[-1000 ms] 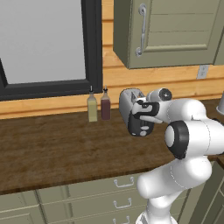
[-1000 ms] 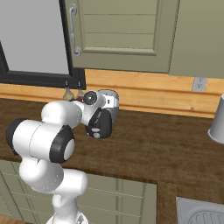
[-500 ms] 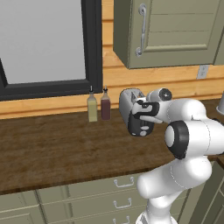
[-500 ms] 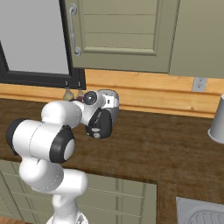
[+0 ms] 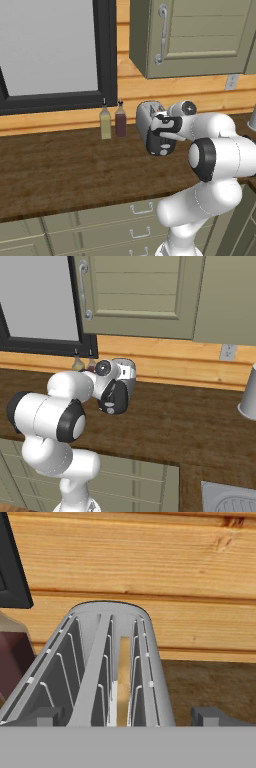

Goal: Start the toaster. Once the lever pops up, take the bread to the plate on the dining counter.

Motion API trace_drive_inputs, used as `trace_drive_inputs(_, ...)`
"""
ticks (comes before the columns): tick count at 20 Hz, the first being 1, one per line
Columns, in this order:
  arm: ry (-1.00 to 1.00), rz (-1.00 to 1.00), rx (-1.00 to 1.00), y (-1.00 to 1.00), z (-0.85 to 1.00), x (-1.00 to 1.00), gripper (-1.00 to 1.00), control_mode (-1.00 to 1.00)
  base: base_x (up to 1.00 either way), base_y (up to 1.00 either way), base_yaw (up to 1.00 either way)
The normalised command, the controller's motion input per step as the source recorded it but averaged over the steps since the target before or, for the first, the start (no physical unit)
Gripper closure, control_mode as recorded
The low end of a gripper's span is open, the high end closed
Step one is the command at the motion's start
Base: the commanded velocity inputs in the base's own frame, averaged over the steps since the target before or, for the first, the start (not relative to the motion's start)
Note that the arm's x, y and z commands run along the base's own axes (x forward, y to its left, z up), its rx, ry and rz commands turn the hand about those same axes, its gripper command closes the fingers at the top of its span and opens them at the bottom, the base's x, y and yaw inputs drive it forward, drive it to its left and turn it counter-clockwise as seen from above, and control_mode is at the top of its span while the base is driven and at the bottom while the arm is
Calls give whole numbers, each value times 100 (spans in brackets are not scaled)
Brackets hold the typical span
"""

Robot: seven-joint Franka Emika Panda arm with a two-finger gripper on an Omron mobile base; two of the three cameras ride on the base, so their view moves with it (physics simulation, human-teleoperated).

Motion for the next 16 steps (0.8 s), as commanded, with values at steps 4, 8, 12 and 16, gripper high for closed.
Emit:
trace_drive_inputs(4,0,0,0,0,0,0,-100,-100,0,0,0)
trace_drive_inputs(8,0,0,0,0,0,0,-100,-100,0,0,0)
trace_drive_inputs(12,0,0,0,0,0,0,-100,-100,0,0,0)
trace_drive_inputs(16,0,0,0,0,0,0,-100,-100,0,0,0)
